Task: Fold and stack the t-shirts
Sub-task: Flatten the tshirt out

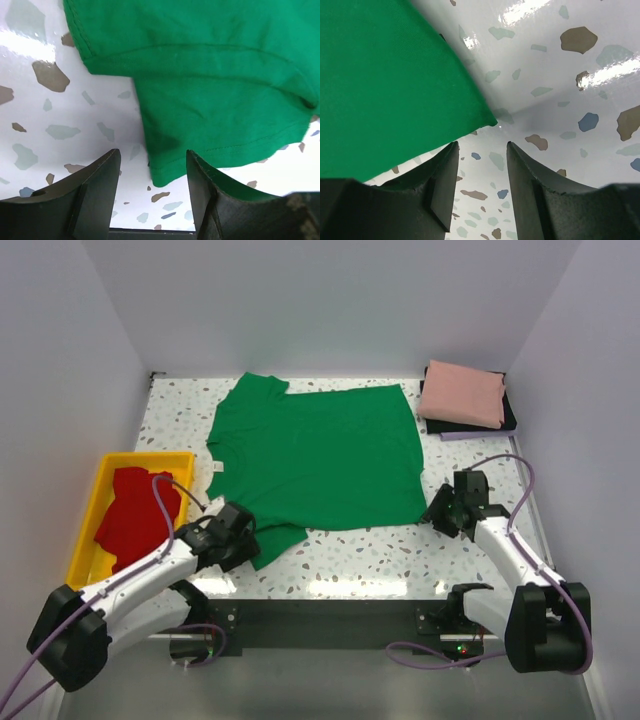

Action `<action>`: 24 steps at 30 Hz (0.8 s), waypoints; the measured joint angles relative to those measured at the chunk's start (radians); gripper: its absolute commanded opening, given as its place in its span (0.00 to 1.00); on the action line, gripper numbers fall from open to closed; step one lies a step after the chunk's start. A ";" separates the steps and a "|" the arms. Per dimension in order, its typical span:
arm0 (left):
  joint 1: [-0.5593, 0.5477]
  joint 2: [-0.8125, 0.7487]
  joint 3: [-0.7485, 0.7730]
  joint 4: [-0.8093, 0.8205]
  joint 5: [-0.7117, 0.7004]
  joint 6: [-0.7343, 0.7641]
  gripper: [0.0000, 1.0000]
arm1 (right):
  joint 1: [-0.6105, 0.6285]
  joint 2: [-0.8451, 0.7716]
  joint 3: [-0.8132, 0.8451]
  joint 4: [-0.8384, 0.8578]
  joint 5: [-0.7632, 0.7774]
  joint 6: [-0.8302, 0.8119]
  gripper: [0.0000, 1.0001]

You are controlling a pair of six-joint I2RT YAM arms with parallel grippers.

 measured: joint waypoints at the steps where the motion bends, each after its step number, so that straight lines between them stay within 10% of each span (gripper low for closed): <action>1: -0.014 0.021 0.000 0.003 -0.007 -0.007 0.60 | 0.000 0.000 0.000 0.000 0.001 0.001 0.49; 4: -0.034 0.072 0.017 0.031 -0.016 -0.012 0.53 | 0.000 0.005 0.002 0.000 0.002 0.004 0.49; 10: -0.039 0.128 0.026 0.077 -0.039 -0.005 0.00 | 0.000 0.031 0.016 0.002 0.027 0.005 0.49; 24: -0.003 -0.145 0.326 -0.155 -0.251 0.063 0.00 | -0.003 0.091 0.026 0.025 0.054 0.005 0.51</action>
